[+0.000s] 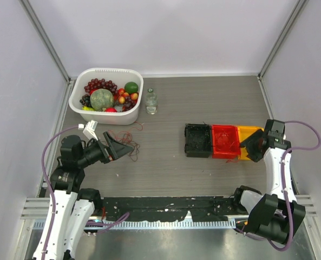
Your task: Untangle the cables
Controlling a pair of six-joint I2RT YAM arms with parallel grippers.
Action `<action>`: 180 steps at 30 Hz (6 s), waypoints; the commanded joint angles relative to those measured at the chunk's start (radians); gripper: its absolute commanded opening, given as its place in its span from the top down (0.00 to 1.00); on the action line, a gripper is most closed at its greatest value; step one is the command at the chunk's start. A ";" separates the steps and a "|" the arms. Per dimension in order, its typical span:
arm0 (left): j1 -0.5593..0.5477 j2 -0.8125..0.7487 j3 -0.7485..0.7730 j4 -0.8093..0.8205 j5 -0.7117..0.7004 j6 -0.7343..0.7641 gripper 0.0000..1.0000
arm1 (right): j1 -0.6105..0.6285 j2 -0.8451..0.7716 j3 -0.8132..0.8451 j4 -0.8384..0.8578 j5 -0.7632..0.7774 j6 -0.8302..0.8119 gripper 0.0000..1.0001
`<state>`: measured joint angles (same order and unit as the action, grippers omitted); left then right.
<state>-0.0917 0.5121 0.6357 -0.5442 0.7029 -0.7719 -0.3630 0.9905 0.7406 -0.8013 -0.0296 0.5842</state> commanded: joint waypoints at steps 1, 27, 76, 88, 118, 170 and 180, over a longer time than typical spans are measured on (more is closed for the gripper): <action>-0.005 -0.014 0.024 0.015 0.033 0.022 0.05 | -0.001 -0.013 0.007 0.112 -0.229 -0.055 0.44; -0.003 0.000 -0.002 0.064 0.038 -0.024 0.05 | 0.163 0.050 -0.014 0.177 -0.221 -0.057 0.80; -0.003 0.209 0.025 -0.160 -0.387 -0.136 0.07 | 0.738 0.163 0.368 0.120 0.295 -0.133 0.35; -0.002 0.330 -0.103 0.114 -0.458 -0.211 0.23 | 1.230 0.673 0.387 0.827 -0.027 -0.060 0.41; -0.003 0.267 0.028 0.101 -0.120 -0.201 1.00 | 1.286 0.968 0.531 1.103 -0.283 0.038 0.24; -0.002 0.465 0.947 0.029 -0.158 -0.162 1.00 | 1.321 0.510 0.399 1.006 -0.250 -0.305 0.32; -0.003 0.463 0.946 0.043 -0.151 -0.179 1.00 | 1.403 0.585 0.358 1.214 -0.132 -0.118 0.40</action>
<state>-0.0925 0.9863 1.5818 -0.5652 0.5213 -0.9390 1.0145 1.5673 1.1160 0.2546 -0.2081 0.3958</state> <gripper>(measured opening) 0.017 0.606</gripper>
